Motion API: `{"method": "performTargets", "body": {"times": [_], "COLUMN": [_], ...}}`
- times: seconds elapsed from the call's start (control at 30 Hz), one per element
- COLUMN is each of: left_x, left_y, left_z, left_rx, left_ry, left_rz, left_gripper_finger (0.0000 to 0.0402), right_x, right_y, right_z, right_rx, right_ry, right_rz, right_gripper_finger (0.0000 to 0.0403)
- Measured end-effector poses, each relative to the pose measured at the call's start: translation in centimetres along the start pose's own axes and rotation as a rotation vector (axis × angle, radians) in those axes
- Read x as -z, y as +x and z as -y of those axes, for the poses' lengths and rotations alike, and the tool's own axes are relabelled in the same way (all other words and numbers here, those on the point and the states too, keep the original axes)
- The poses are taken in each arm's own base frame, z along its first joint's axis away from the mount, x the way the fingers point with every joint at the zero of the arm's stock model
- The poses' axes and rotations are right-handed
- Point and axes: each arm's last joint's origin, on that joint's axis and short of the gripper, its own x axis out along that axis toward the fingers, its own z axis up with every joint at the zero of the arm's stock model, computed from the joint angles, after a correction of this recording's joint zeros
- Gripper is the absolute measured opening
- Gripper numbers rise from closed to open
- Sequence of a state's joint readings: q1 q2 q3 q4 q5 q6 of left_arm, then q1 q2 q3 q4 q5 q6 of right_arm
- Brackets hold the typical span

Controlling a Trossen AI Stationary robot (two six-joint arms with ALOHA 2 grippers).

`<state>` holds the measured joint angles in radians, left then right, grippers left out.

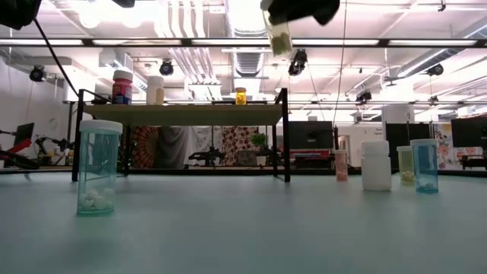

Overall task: Pick and place medicine bottles onto shelf by color
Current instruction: Put the bottom yellow pill bottle on the shelf

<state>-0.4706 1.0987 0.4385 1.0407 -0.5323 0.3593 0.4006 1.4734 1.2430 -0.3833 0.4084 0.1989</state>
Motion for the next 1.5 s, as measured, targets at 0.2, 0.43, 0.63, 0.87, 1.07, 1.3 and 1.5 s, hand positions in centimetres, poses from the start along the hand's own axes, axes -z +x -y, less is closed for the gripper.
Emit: {"method": "performTargets", "body": {"times": [0.2, 0.43, 0.63, 0.87, 1.07, 1.3, 1.5], "left_x": [0.4, 1.1, 1.1, 1.1, 1.1, 1.0, 0.9], "left_y": [-0.3, -0.6, -0.6, -0.6, -0.6, -0.7, -0.7], "left_z": [-0.1, 0.0, 0.0, 0.0, 0.0, 0.0, 0.0], "left_rx": [0.004, 0.013, 0.013, 0.013, 0.013, 0.014, 0.014], "left_ry": [0.024, 0.033, 0.03, 0.004, -0.017, -0.022, -0.024], "left_rz": [-0.011, -0.032, -0.033, -0.032, -0.032, -0.028, -0.025], "left_gripper_finger": [0.0008, 0.0008, 0.0008, 0.0008, 0.0008, 0.0008, 0.0008], "right_x": [-3.0, -6.2, -7.1, -7.4, -7.6, -7.7, -7.5], "right_y": [-1.9, -3.9, -4.2, -3.8, -3.3, -2.6, -1.3], "right_z": [1.0, 1.7, 2.3, 3.8, 5.4, 7.9, 10.2], "right_rx": [0.019, 0.011, 0.025, 0.063, 0.103, 0.165, 0.225], "right_ry": [0.005, 0.029, 0.052, 0.1, 0.13, 0.186, 0.214], "right_rz": [-0.012, 0.086, 0.113, 0.115, 0.114, 0.108, 0.081], "right_gripper_finger": [0.0077, 0.0077, 0.0078, 0.0076, 0.0075, 0.0077, 0.0075]}}
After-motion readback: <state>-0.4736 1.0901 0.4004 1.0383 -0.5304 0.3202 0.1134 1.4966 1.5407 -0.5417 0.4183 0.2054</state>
